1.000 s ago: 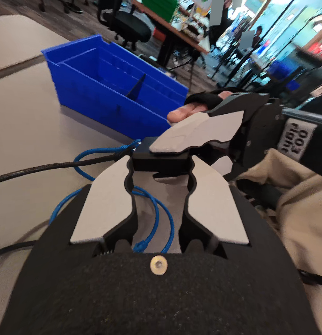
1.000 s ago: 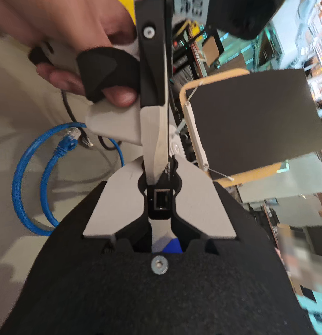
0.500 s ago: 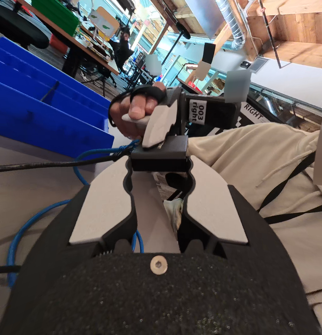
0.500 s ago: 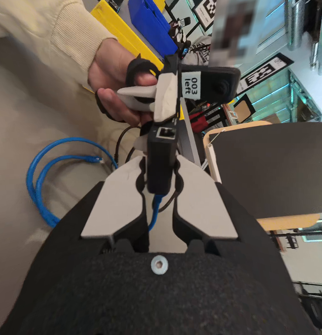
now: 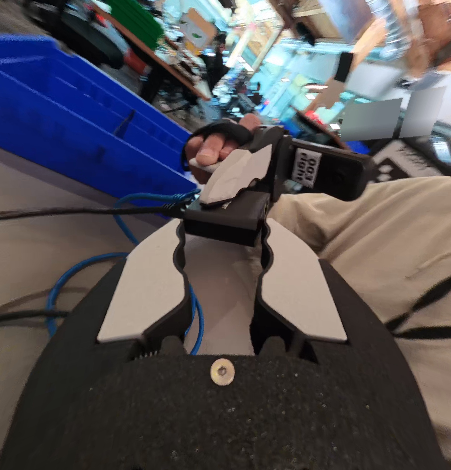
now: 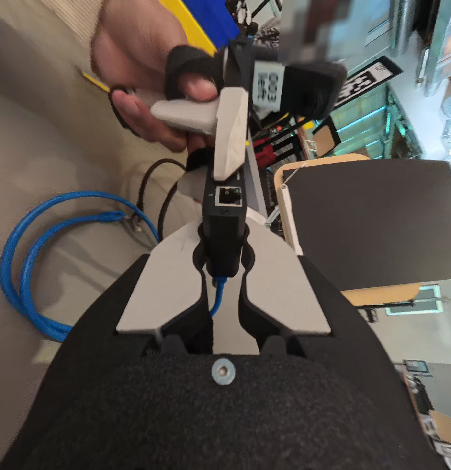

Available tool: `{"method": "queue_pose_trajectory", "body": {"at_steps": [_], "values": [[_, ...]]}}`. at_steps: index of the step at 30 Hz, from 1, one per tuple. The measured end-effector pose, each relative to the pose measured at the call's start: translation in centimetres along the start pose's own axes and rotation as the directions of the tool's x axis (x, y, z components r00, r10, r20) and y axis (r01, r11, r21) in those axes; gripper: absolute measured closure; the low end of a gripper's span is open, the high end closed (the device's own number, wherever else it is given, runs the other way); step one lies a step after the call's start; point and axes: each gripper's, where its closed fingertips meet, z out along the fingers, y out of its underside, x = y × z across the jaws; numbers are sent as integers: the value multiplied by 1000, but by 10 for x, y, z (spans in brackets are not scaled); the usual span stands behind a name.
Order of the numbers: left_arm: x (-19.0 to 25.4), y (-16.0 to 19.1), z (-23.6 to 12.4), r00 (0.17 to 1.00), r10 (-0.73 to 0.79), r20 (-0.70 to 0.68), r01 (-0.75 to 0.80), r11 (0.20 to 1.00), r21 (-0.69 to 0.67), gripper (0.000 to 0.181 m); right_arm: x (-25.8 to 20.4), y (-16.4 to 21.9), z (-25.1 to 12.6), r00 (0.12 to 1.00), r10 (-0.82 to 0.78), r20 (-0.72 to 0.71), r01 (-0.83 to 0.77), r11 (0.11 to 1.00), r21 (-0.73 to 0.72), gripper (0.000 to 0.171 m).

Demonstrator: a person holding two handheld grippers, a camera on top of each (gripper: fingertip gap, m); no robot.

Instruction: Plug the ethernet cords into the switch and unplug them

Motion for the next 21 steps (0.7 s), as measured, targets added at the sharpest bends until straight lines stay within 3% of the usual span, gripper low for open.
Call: {"method": "queue_pose_trajectory", "body": {"at_steps": [4,7,11,13,16,21], "values": [[-4,7,-34,920,105,378,-100,994,-33,121,5,15,14,995,-59,-80,51,994,-93,148],[20,63,-49,833,117,541,-85,993,-85,124,7,31,27,989,-18,-144,-6,986,-164,148],[56,163,-52,764,73,641,-70,997,-29,127,-13,42,43,970,-39,-238,2,989,-150,147],[69,190,-57,746,28,665,-69,997,35,130,-29,43,48,956,-88,-279,49,988,-144,147],[93,192,-61,798,8,603,-109,985,132,135,-48,33,49,937,-208,-281,173,974,-144,147],[89,175,-92,759,39,650,-182,971,155,139,-51,40,53,935,-215,-283,177,972,-153,147]]}}
